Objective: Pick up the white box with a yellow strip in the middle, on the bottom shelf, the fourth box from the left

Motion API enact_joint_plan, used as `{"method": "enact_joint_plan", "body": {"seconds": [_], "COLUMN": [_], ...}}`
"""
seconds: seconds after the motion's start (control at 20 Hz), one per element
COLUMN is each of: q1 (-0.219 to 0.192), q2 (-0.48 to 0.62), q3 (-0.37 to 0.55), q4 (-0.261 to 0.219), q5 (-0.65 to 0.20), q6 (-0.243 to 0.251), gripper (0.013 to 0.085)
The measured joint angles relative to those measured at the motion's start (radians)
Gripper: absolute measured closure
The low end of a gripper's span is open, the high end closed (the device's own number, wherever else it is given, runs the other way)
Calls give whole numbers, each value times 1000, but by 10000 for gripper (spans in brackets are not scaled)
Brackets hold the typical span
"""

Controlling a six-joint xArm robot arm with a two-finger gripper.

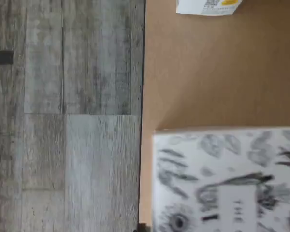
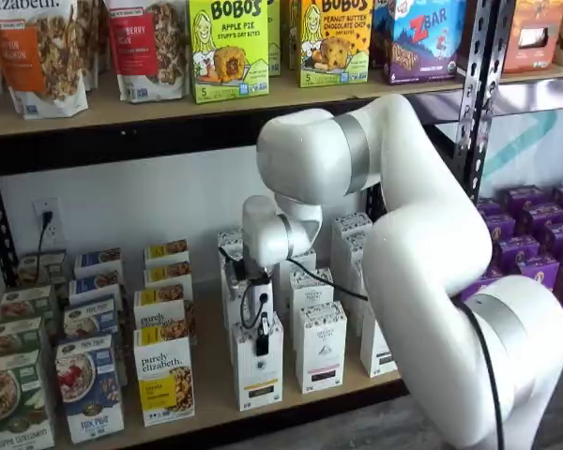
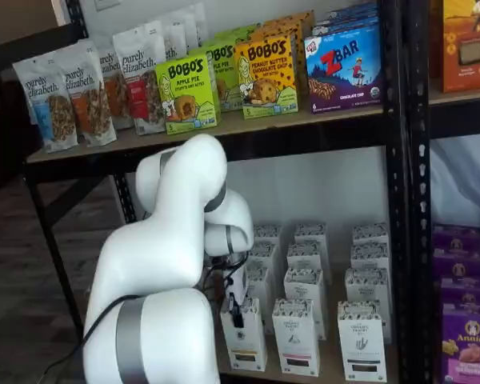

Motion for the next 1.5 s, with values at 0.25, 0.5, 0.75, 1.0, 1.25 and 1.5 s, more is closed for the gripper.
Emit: {"method": "enact_joint_plan", "body": {"seconds": [0.25, 0.5, 0.75, 1.0, 1.25, 1.5], "q1": [1, 3, 9, 17, 30, 49], "q2": [-5, -17, -51, -105, -177, -261], "q3": [9, 31, 90, 183, 302, 439], "q4": [-1, 0, 1, 13, 23, 19], "q5": [-8, -23, -49, -92, -140, -196], "q6": [2, 2, 6, 2, 4, 25], "gripper": [490, 490, 490, 490, 490, 490]}}
